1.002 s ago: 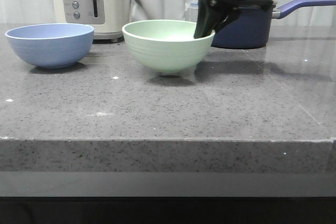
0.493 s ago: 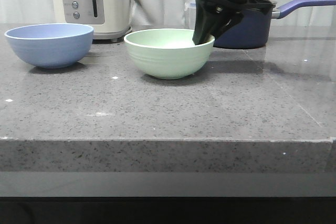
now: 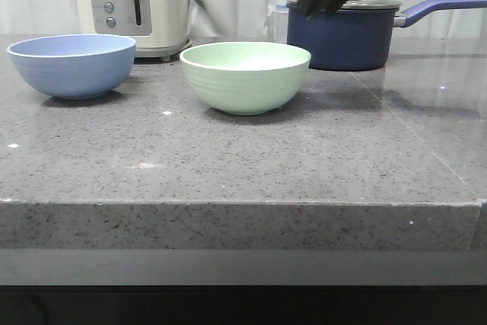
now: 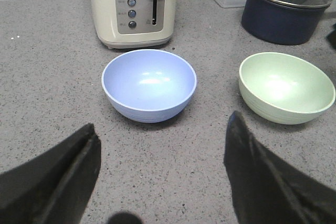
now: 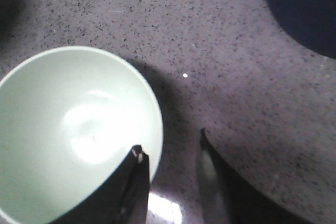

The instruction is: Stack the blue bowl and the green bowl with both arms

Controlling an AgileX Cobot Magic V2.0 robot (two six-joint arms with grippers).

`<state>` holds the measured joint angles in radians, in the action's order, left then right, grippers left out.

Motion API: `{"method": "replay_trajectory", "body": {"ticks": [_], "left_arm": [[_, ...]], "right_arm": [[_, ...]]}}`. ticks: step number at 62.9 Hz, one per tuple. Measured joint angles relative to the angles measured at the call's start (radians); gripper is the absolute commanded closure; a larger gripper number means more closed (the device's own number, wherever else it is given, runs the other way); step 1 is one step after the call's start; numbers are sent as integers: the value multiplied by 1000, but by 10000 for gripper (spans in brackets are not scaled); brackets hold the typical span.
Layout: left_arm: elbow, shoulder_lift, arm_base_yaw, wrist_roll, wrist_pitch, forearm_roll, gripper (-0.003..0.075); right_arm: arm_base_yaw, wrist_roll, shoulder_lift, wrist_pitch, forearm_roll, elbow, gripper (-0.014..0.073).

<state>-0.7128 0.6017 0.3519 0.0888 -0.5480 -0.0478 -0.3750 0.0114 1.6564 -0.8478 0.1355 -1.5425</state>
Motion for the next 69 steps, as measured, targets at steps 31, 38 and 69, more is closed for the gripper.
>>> {"method": "replay_trajectory", "body": {"ticks": [31, 38, 69], "left_arm": [[0, 0, 0, 0, 0, 0, 229], [0, 0, 0, 0, 0, 0, 229], [0, 0, 0, 0, 0, 0, 229]], "right_arm": [[27, 11, -558, 181, -37, 546, 333], [14, 54, -634, 201, -25, 621, 333], [12, 78, -773, 232, -23, 734, 333]]}}
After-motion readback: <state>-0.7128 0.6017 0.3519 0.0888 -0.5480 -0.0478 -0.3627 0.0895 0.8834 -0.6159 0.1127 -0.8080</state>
